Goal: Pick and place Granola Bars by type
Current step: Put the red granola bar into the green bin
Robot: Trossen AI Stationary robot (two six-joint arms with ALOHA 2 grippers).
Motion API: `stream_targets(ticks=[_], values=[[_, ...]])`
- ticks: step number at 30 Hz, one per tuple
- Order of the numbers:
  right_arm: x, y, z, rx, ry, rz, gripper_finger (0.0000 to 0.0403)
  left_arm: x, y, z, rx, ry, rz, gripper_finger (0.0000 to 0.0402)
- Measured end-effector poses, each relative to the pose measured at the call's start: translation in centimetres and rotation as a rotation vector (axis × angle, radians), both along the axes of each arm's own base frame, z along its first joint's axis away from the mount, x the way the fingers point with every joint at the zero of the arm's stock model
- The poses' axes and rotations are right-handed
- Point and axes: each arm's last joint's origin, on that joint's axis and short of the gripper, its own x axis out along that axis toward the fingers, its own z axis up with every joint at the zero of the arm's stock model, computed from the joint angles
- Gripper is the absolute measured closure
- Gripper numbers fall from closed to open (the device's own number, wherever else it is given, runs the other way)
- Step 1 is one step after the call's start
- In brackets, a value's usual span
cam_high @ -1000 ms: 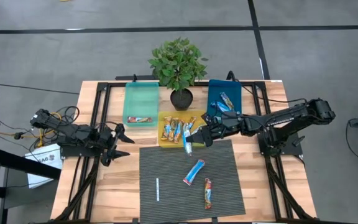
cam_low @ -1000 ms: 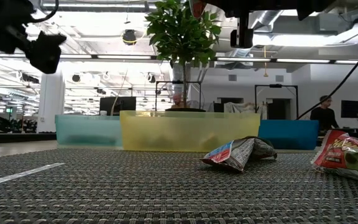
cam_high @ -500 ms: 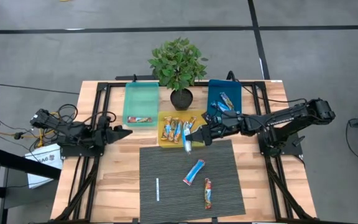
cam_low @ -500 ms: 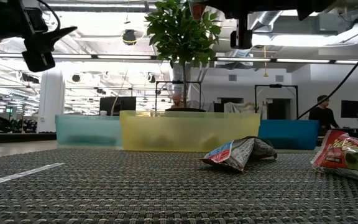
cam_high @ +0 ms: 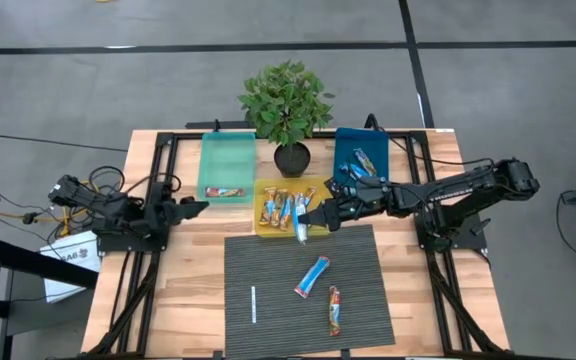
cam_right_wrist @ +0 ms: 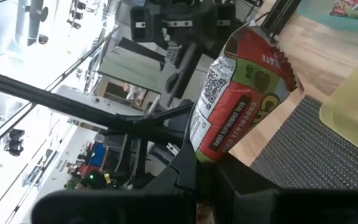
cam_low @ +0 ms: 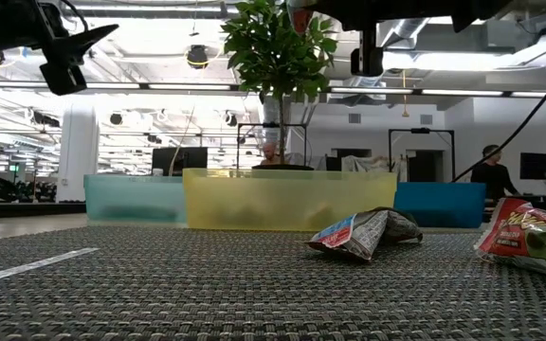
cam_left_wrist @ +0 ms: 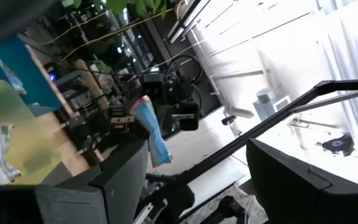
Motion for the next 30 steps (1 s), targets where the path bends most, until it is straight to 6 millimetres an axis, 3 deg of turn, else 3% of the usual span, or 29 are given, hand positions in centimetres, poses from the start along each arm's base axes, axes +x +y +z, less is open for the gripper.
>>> stream_targets(ticks=[8, 21, 30], values=[[1.2, 0.1, 1.4, -0.056, -0.043, 0.007, 0.0396, -0.1, 0.1, 0.3, -0.026, -0.028, 0.017, 0.0136], [10.4, 0.3, 2.2, -0.100, -0.084, 0.181, 0.0396, 0.6, -0.1, 0.1, -0.059, -0.001, 0.009, 0.0136], [14.2, -0.7, 2.8, -0.117, -0.137, 0.240, 0.0396, 0.7, -0.2, 0.1, -0.055, 0.011, 0.024, 0.0136]])
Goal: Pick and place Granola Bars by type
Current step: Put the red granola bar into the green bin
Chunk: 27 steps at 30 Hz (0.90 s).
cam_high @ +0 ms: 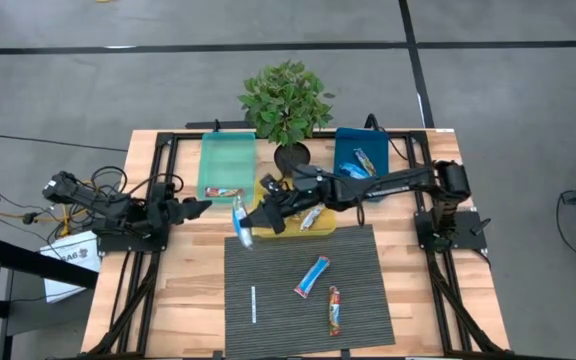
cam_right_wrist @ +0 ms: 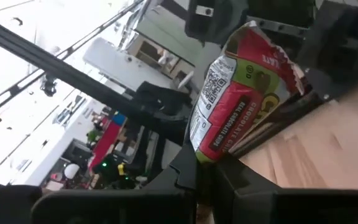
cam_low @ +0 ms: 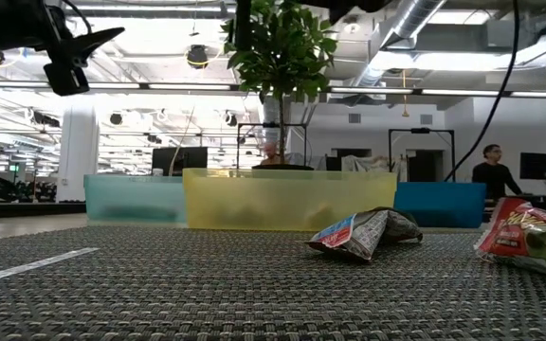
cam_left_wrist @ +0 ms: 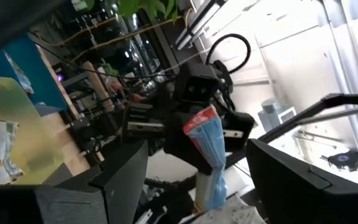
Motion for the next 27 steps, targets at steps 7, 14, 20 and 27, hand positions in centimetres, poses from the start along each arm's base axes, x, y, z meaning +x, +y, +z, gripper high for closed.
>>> stream_targets(ticks=[7, 14, 20, 27], values=[[1.0, -0.9, 0.1, 0.000, -0.004, -0.015, 0.0396, 0.6, -0.1, 1.2, -0.021, 0.035, 0.027, 0.0136], [1.0, -1.6, 0.2, -0.003, -0.001, -0.033, 0.0396, 2.3, -0.6, 4.4, 0.043, 0.076, 0.061, 0.0136], [1.0, -1.6, 0.2, -0.023, -0.007, -0.032, 0.0396, 4.3, -0.7, 5.6, 0.008, 0.118, 0.061, 0.0136], [1.0, -1.6, 0.2, -0.024, -0.008, -0.031, 0.0396, 6.8, -0.6, 6.2, 0.009, 0.170, -0.001, 0.0136]])
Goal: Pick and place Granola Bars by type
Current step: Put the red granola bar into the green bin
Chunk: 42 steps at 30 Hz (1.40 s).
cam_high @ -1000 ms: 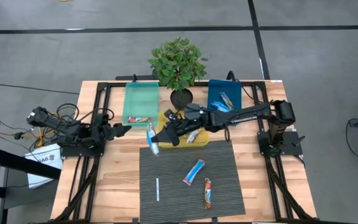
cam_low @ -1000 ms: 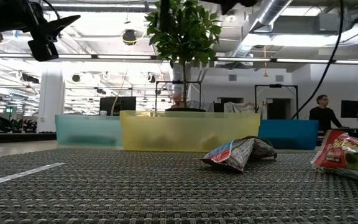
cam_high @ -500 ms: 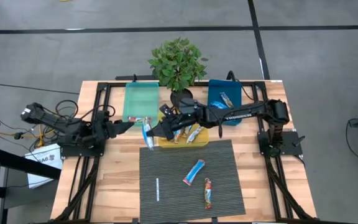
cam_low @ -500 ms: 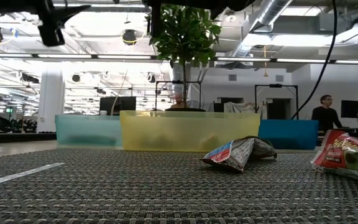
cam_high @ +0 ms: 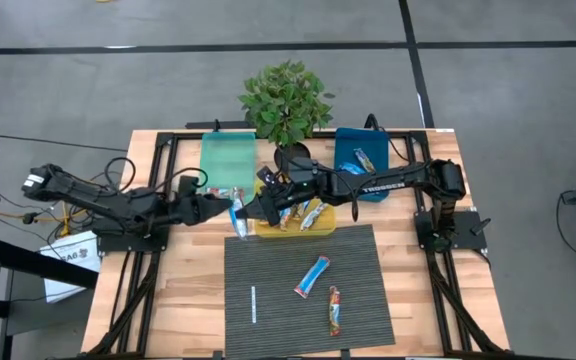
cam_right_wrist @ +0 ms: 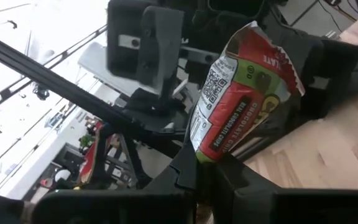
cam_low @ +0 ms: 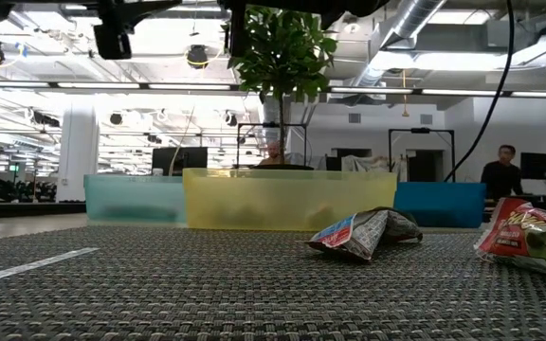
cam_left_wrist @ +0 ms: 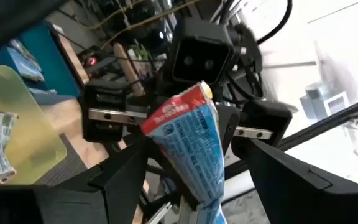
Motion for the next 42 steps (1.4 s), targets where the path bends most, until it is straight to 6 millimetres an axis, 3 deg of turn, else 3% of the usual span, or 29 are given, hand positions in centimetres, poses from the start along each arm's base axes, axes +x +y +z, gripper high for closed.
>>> stream_targets(ticks=[7, 15, 31, 36, 42], values=[[0.0, 0.0, 0.0, -0.002, -0.001, 0.001, 0.0393, 1.7, 0.2, 0.7, 0.025, 0.026, -0.018, 0.0136], [0.0, 0.4, 0.0, -0.002, -0.001, 0.013, 0.0391, 1.8, 0.3, 0.5, 0.029, 0.048, -0.013, 0.0142], [0.0, 0.8, -0.1, -0.025, -0.004, 0.019, 0.0390, 1.8, 0.3, 0.3, 0.040, 0.069, -0.013, 0.0295], [0.0, 0.8, -0.1, -0.038, -0.010, 0.021, 0.0379, 1.8, 0.2, 0.3, 0.045, 0.071, -0.020, 0.0311], [0.0, 0.8, -0.2, -0.040, -0.006, 0.024, 0.0332, 1.9, 0.2, 0.2, 0.067, 0.085, -0.016, 0.0312]])
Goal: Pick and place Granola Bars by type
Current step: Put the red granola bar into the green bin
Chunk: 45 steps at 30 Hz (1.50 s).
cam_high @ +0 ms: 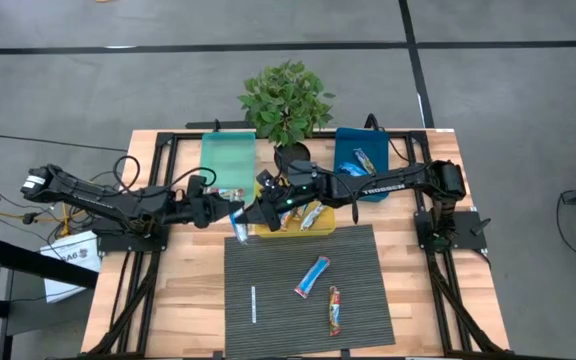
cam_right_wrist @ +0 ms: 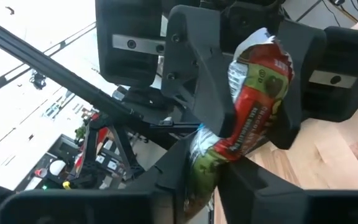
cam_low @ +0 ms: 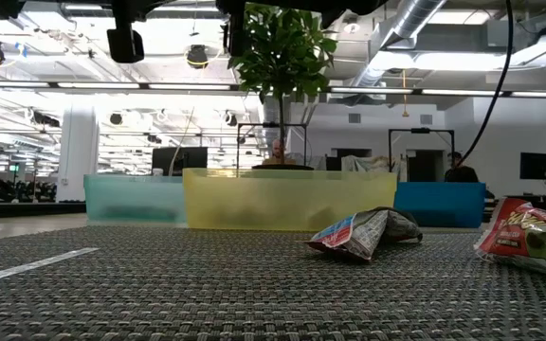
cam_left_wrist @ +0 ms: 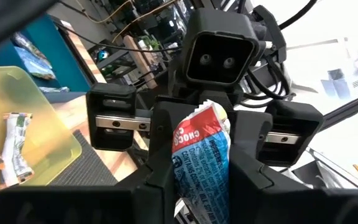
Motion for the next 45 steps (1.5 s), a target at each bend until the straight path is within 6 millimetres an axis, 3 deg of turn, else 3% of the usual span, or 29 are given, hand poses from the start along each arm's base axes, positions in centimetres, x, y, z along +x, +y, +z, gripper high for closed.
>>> stream_targets(ticks=[12, 22, 37, 45], values=[[-0.2, 0.1, -1.2, 0.005, 0.131, 0.027, 0.0253, 0.1, 0.1, -0.8, 0.015, 0.083, 0.018, 0.0313], [-0.5, 0.2, -2.1, 0.013, 0.238, 0.056, 0.0232, -1.7, 1.6, -0.8, 0.029, 0.154, 0.150, 0.0317], [-0.6, 0.7, -2.3, 0.012, 0.264, 0.067, 0.0237, -6.4, 3.6, 0.6, -0.012, 0.082, 0.599, 0.0325], [-0.6, 0.7, -2.3, 0.013, 0.264, 0.066, 0.0241, -7.4, 4.1, 0.8, -0.080, 0.042, 0.855, 0.0325]])
